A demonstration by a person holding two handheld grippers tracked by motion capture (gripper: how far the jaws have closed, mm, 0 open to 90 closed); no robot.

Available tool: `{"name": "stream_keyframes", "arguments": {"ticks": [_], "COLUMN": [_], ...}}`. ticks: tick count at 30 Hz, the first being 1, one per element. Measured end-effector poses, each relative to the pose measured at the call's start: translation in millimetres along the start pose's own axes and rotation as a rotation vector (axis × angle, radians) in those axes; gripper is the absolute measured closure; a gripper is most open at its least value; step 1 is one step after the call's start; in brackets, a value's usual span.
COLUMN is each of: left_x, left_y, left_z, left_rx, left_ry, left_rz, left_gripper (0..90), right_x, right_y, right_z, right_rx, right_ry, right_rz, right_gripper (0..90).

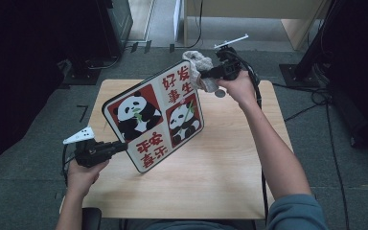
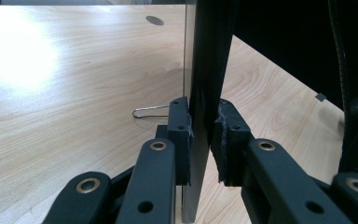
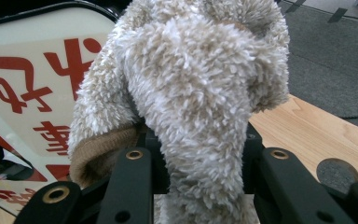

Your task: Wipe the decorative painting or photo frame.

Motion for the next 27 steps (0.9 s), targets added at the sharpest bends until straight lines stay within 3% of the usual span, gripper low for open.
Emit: {"name": "stream_keyframes", "arguments": {"ticks": [6,19,27], "left_x": [0.1,0.0,-0.1], "left_y": [-0.2,-0.4,-0.4], "left_z": [0.1,0.1,0.4], "left_rx": [-0.001,0.001,0.001], "left_ry": [-0.002,-0.002,-0.001], "left_rz": [0.000,0.000,-0.002], "left_gripper": [78.7,78.6,78.6], "right_x": [-2.2,-8.7,-12.2], "right_y": [-7.1,-22.5,-31.8], "right_z": [-2.5,-10.1,-14.2], "right_rx": [0.012,0.001,0.003], "right_ry": [0.001,-0.004,-0.005], "right_rz": [-0.025,-0.002,-0.015], "right_gripper": [67.7,67.7,67.7]}}
Point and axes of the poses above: each handheld gripper's, and its own axes: x roughly backward along the jaws, y roughly out of its top, z roughly to its left, the point moved 5 cm from there along -x, roughly forward along the jaws, and after that the axes turned 15 degrees about -x, right-handed, at the moved point
